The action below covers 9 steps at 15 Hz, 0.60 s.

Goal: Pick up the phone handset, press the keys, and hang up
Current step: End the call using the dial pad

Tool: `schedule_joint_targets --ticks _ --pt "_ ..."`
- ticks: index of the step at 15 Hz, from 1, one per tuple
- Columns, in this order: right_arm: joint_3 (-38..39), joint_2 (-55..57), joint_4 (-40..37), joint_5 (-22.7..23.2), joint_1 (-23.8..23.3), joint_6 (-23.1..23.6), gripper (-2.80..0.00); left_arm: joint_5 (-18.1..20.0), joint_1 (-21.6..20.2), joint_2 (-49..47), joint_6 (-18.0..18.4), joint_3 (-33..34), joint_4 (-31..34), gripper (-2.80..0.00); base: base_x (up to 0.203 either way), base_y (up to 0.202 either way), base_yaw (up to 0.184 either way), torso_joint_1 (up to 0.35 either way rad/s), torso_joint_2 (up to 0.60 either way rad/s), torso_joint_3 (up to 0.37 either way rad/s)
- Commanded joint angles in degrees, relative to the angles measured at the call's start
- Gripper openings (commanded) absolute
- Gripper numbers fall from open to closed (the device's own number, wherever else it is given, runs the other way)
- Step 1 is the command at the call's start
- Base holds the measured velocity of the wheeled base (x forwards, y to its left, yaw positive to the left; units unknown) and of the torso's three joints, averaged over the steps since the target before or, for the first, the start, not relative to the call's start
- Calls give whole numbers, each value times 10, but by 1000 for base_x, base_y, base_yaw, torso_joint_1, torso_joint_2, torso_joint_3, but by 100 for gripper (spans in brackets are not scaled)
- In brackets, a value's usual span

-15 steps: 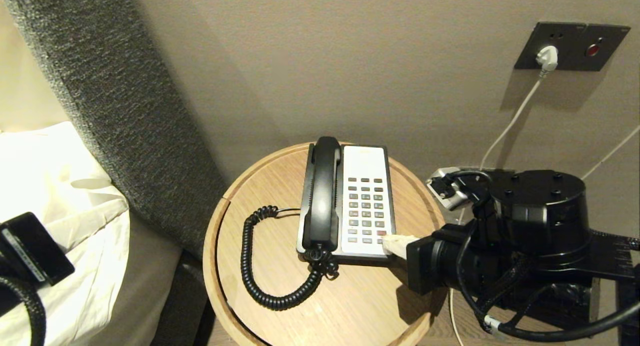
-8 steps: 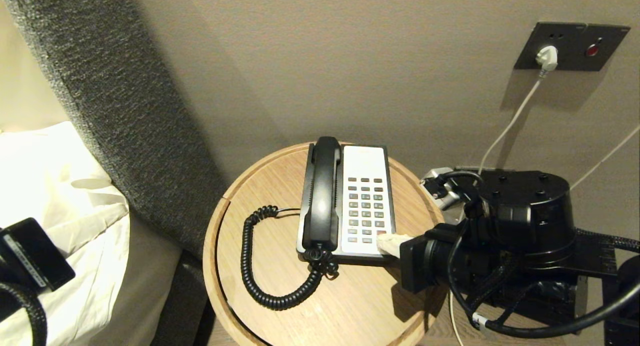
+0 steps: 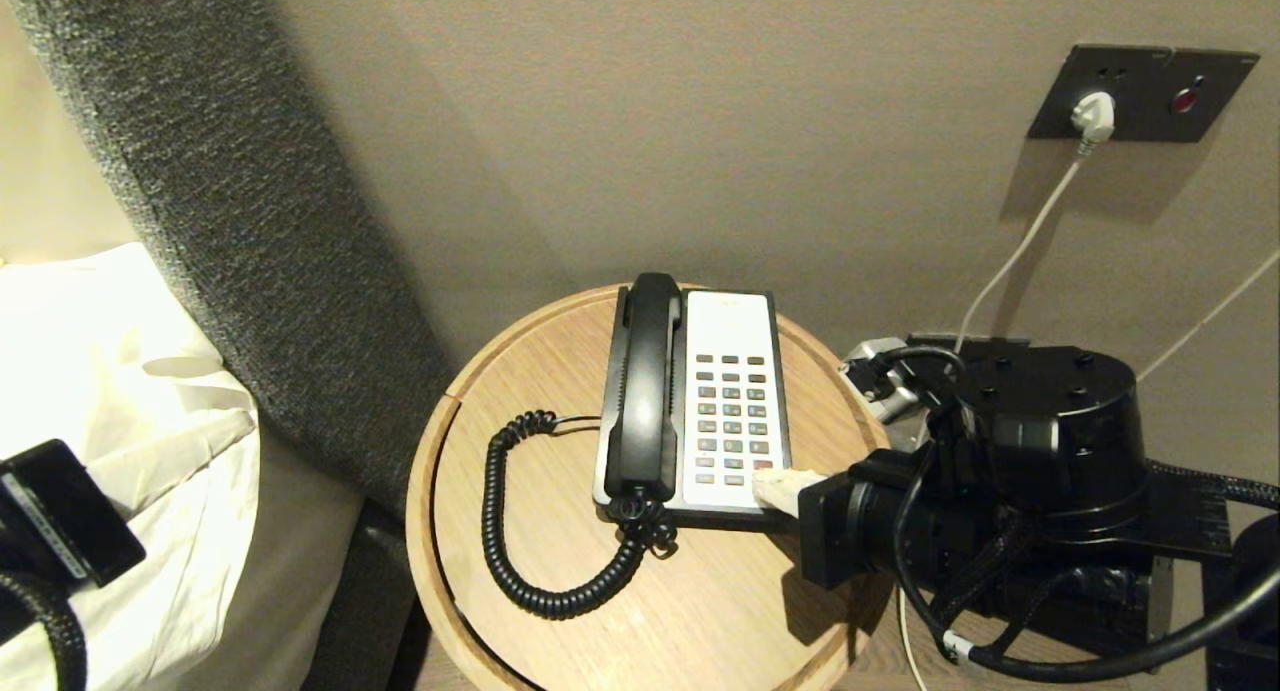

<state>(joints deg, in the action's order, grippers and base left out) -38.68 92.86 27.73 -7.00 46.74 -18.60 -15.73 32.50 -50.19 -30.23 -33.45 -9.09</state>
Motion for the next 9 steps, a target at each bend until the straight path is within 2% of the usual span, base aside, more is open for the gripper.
schedule_joint_targets --ticks 1,9 --pt "-7 -4 3 -1 0 -1 -280 -1 0 0 -2 1 -2 -280 0 0 0 0 0 0" --pt "-7 -22 2 -1 0 -1 -280 -1 0 4 -8 7 0 -280 0 0 0 0 0 0"
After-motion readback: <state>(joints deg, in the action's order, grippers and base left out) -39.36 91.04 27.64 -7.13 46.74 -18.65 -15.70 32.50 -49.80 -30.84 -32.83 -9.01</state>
